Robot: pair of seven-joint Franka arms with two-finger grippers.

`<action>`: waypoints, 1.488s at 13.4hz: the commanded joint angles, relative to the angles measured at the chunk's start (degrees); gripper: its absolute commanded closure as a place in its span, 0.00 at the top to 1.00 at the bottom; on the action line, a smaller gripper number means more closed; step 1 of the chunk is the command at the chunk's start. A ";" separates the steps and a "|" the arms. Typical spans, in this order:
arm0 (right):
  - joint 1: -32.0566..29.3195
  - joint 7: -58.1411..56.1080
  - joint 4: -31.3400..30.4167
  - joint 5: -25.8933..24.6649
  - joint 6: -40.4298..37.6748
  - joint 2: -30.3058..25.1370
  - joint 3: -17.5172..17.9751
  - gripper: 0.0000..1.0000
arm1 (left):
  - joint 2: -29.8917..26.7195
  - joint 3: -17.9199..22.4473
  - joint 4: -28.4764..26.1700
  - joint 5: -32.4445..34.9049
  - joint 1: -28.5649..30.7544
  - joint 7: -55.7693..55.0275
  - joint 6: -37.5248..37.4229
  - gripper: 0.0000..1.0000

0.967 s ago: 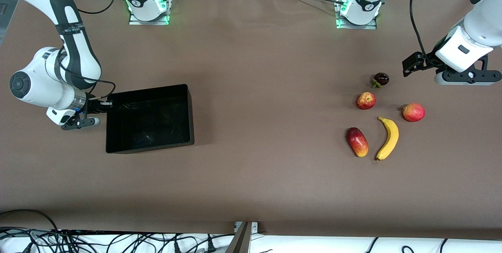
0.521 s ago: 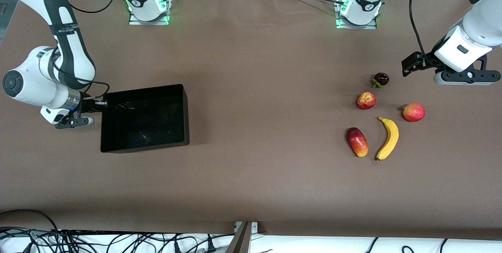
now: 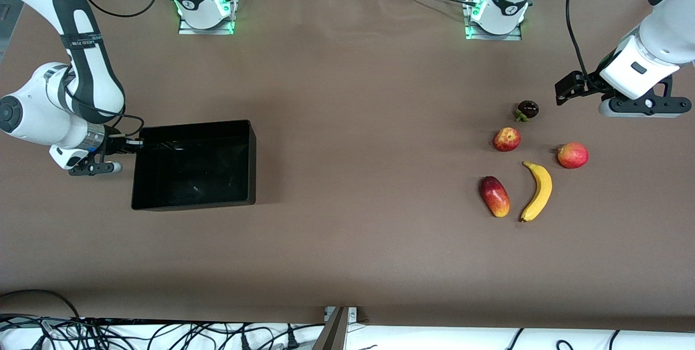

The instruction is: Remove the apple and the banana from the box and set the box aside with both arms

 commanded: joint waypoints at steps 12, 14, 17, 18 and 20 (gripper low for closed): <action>3.36 7.48 21.45 -4.98 -21.83 -2.85 0.85 1.00 | -0.19 0.06 1.30 -0.26 -0.39 -0.06 -2.40 1.00; 6.16 9.61 23.42 -5.95 -27.83 -6.53 0.85 1.00 | -0.19 0.06 1.31 -0.26 -0.30 0.03 -2.40 1.00; 8.19 14.26 22.89 -7.88 -35.38 -14.61 0.94 1.00 | -0.19 0.06 1.31 -0.26 -0.39 -0.06 -2.40 1.00; 8.72 15.23 22.81 -8.33 -36.71 -16.64 0.94 1.00 | -0.27 -0.11 1.31 -0.26 -0.39 0.03 -2.66 1.00; 9.34 16.12 22.80 -9.38 -37.87 -19.29 2.43 1.00 | -0.27 -0.12 1.39 -0.35 -0.39 -0.06 -3.54 1.00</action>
